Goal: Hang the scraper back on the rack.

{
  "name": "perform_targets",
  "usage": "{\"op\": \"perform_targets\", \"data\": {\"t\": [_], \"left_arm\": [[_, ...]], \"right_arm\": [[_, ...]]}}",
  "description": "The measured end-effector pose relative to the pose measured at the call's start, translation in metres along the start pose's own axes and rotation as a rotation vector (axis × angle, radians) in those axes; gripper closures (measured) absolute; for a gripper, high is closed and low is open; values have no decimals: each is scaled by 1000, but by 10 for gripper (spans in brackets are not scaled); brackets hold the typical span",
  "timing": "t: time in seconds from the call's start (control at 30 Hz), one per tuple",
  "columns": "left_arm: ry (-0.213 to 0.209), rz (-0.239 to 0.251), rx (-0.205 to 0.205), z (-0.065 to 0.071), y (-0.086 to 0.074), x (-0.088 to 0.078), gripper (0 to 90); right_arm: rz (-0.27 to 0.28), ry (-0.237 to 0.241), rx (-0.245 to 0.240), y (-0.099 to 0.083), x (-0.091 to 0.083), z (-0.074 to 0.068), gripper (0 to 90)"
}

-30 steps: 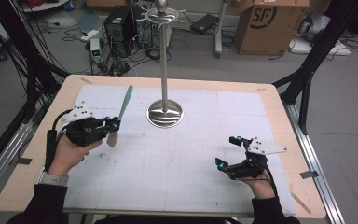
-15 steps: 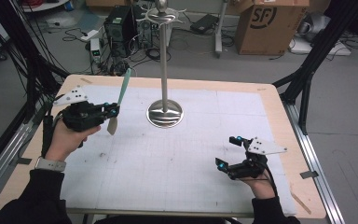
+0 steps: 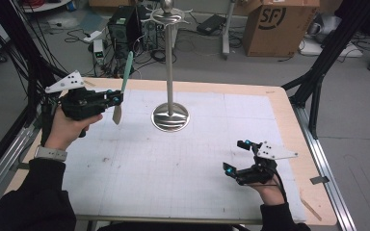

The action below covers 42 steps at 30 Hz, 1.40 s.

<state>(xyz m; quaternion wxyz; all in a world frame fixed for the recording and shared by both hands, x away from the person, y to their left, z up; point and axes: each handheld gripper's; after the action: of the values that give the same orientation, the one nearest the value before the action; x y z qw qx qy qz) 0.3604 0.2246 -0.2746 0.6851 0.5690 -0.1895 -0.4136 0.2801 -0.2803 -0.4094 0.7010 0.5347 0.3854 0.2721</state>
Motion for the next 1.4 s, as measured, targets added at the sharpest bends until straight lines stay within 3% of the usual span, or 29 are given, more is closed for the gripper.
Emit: {"op": "perform_targets", "data": {"t": [0.03,0.37,0.77,0.87,1.07,1.27,1.4], "left_arm": [[-12,3,-2,0,3,2,804],[49,-4,25,-7,23,14,804],[28,26,20,-9,42,24,804],[39,23,29,-9,46,27,804],[24,55,20,-8,55,28,803],[43,55,5,-12,56,32,804],[33,71,-8,-13,57,32,803]], "right_arm": [[-4,3,2,0,0,0,4],[7,-3,3,1,-2,0,4],[9,-1,-7,4,-3,-1,4],[15,-5,-14,4,-3,-1,4],[11,-2,-2,2,-4,0,4],[17,-5,3,2,-6,1,4],[23,-12,2,2,-8,2,4]]}}
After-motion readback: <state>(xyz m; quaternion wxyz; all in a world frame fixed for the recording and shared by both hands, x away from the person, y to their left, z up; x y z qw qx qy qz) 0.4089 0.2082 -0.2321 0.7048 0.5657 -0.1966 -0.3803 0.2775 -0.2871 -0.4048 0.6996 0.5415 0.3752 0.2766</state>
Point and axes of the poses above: each handheld gripper's, and its own axes: x roughly forward along the jaws, y roughly out of its top, z roughly to its right, and after that the axes turned 13 degrees about -x, right-handed
